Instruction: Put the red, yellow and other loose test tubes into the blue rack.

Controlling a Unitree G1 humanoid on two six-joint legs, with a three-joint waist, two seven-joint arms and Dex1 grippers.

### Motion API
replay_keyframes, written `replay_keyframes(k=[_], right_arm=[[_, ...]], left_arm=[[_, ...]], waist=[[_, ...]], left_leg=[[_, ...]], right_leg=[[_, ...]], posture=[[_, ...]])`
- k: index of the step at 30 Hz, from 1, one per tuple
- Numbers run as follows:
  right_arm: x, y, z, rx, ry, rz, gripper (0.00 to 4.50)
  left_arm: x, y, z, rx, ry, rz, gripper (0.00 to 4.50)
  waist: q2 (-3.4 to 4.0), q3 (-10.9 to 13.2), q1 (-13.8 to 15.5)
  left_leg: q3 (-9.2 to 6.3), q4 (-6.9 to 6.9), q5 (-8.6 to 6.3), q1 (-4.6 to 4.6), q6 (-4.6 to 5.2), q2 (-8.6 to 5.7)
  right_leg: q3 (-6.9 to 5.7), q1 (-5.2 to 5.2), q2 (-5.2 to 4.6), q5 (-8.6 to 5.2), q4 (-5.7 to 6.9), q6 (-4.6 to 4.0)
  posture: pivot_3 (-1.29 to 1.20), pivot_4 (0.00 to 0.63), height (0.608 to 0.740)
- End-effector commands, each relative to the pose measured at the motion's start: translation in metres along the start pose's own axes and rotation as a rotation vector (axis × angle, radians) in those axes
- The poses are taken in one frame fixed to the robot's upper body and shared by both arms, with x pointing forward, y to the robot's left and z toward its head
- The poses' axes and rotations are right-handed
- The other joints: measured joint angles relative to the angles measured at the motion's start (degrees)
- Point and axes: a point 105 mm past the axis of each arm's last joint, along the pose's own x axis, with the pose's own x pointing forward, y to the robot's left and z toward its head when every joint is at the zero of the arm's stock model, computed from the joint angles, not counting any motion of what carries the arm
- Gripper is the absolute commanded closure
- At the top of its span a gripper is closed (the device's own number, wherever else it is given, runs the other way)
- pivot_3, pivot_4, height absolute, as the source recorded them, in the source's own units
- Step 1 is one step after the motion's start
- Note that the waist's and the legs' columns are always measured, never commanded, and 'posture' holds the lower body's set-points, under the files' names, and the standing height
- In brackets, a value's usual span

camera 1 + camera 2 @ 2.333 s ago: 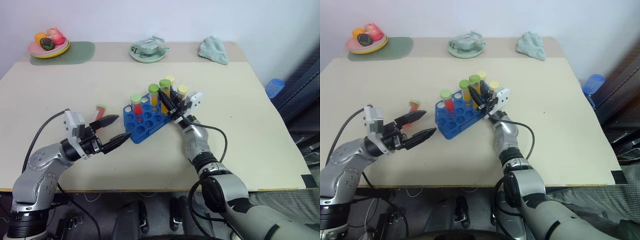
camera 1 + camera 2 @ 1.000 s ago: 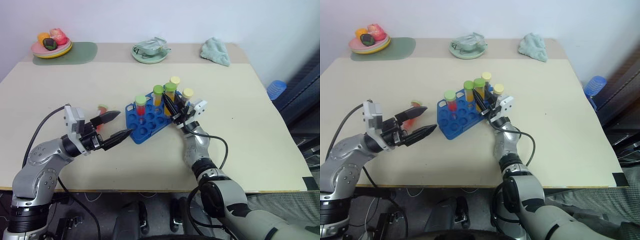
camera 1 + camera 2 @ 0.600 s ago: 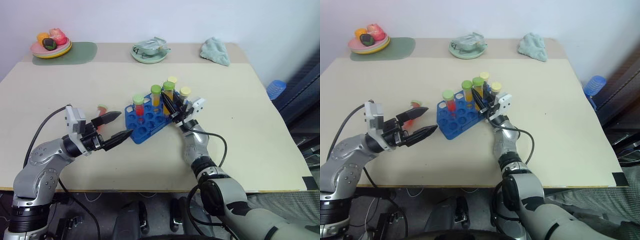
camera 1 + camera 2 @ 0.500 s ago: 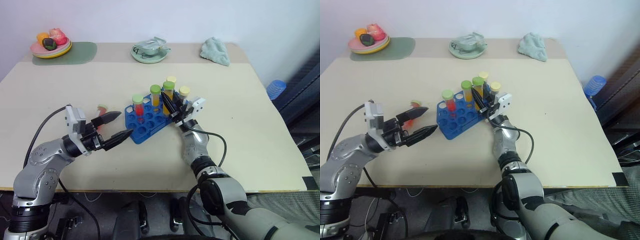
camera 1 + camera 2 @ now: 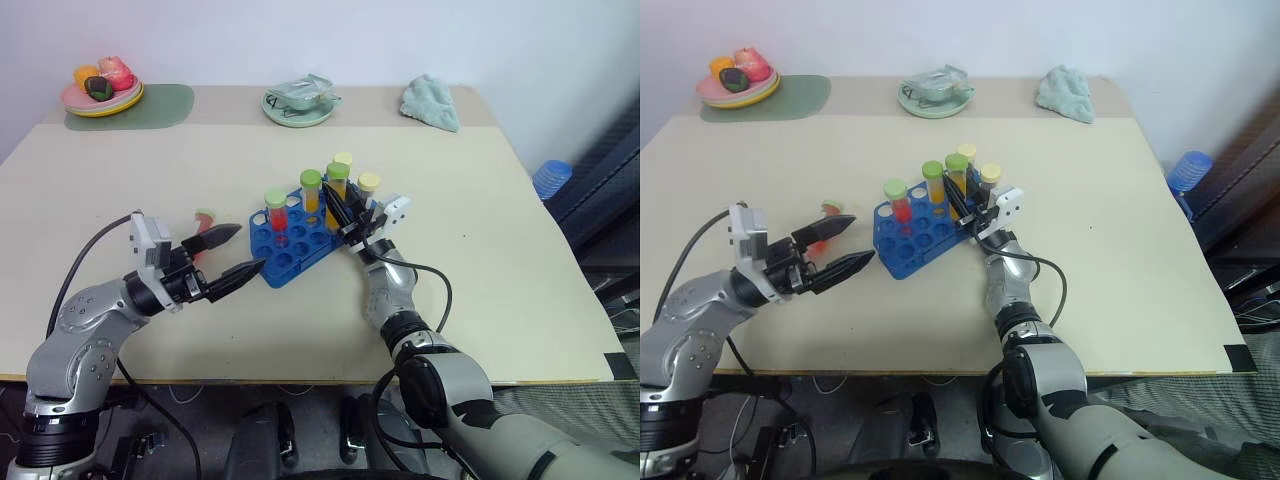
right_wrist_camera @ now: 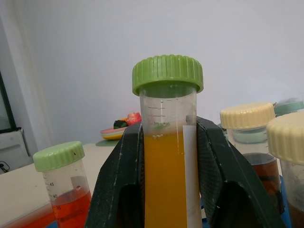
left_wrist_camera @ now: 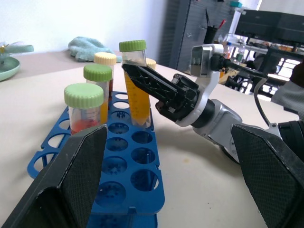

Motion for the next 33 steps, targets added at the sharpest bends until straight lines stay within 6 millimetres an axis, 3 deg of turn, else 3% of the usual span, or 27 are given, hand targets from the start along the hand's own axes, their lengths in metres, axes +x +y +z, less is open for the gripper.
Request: replay_keyframes(k=[1, 18, 20, 24, 33], right_arm=[[-0.007, 0.001, -0.011, 0.030, 0.025, -0.041, 3.67], [-0.003, 0.008, -0.012, 0.018, 0.025, -0.022, 3.67], [-0.003, 0.008, -0.012, 0.016, 0.025, -0.019, 2.60], [-0.002, 0.006, -0.008, -0.018, 0.017, -0.026, 0.92], [0.007, 0.006, 0.007, -0.089, -0.030, 0.006, 0.92]], left_arm=[[-0.004, -0.003, 0.013, 0.037, -0.019, -0.010, 0.26], [-0.005, -0.003, 0.016, 0.034, -0.015, -0.005, 0.26], [-0.005, -0.003, 0.016, 0.035, -0.016, -0.004, 0.26], [-0.004, -0.003, 0.016, 0.034, -0.020, -0.003, 0.26], [-0.001, -0.005, 0.013, 0.025, -0.029, -0.009, 0.26]], waist=[[0.00, 0.0, 0.0], [0.02, 0.0, 0.0], [0.02, 0.0, 0.0], [0.03, 0.0, -0.1], [0.03, 0.0, -0.1]], left_leg=[[0.00, 0.00, 0.00, 0.00, 0.00, 0.00], [-0.01, 0.00, 0.00, 0.00, 0.00, 0.00], [-0.01, -0.01, 0.00, 0.00, -0.01, 0.00], [0.00, -0.01, 0.00, -0.01, -0.01, 0.00], [0.00, -0.03, 0.00, -0.01, -0.02, 0.00]], right_leg=[[0.00, 0.00, -0.01, 0.00, 0.00, 0.00], [0.00, 0.00, -0.02, -0.01, -0.02, -0.01], [0.00, 0.00, -0.02, -0.01, -0.02, -0.01], [0.00, -0.02, -0.01, -0.01, -0.02, -0.01], [0.00, -0.02, -0.01, 0.00, -0.05, -0.01]], posture=[[0.00, 0.150, 0.740], [0.00, 0.150, 0.740], [0.00, 0.150, 0.740], [0.00, 0.150, 0.740], [0.00, 0.150, 0.740]])
